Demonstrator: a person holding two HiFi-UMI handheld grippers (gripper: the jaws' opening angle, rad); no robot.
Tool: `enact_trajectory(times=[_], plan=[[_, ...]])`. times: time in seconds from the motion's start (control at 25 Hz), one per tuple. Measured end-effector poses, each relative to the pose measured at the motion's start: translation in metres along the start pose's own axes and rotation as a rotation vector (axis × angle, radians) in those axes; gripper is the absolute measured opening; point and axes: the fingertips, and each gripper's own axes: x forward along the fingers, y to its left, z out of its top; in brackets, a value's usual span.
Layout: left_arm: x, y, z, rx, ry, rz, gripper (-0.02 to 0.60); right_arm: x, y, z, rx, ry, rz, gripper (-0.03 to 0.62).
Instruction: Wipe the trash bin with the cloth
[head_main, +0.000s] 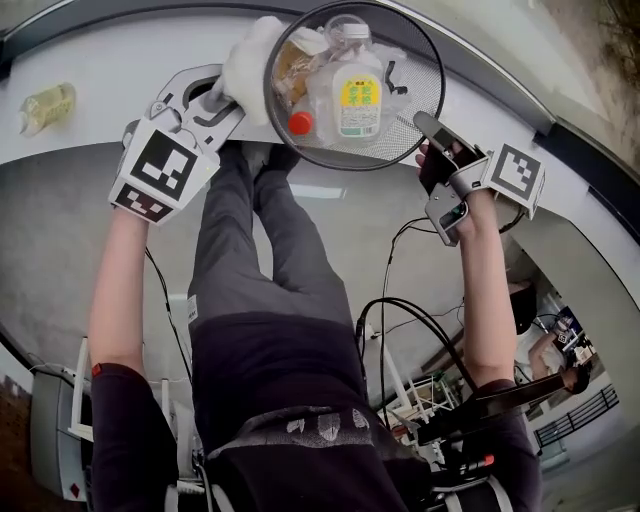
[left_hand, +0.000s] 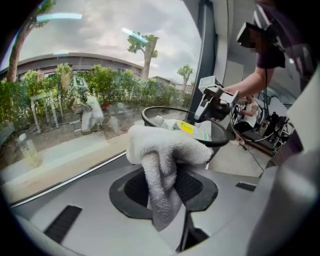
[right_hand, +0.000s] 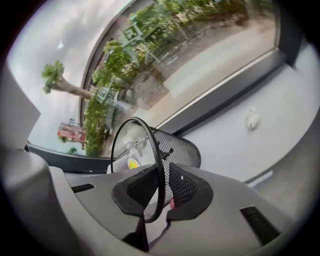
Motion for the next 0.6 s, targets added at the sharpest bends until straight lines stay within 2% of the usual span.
enact_trajectory(times=[0.12,0.44,0.52,0.6], plan=[[0.002,-0.024,0.000,0.007,-0.010,-0.062,0.107,-0.005,-0.007,-0.016,0.126,-0.010,0.035,0.055],[-0.001,-0.102,-0.012,-0.050,-0.028,-0.232,0.107,0.004,0.004,-0.076,0.415,-0.006,0.099,0.057],[0.002,-0.115,-0.012,-0.069,-0.032,-0.269,0.107,0.007,0.008,-0.084,0.431,-0.015,0.102,0.058],[0.006,-0.124,-0.010,-0.066,-0.029,-0.293,0.107,0.008,0.009,-0.083,0.336,-0.030,0.080,0.067]])
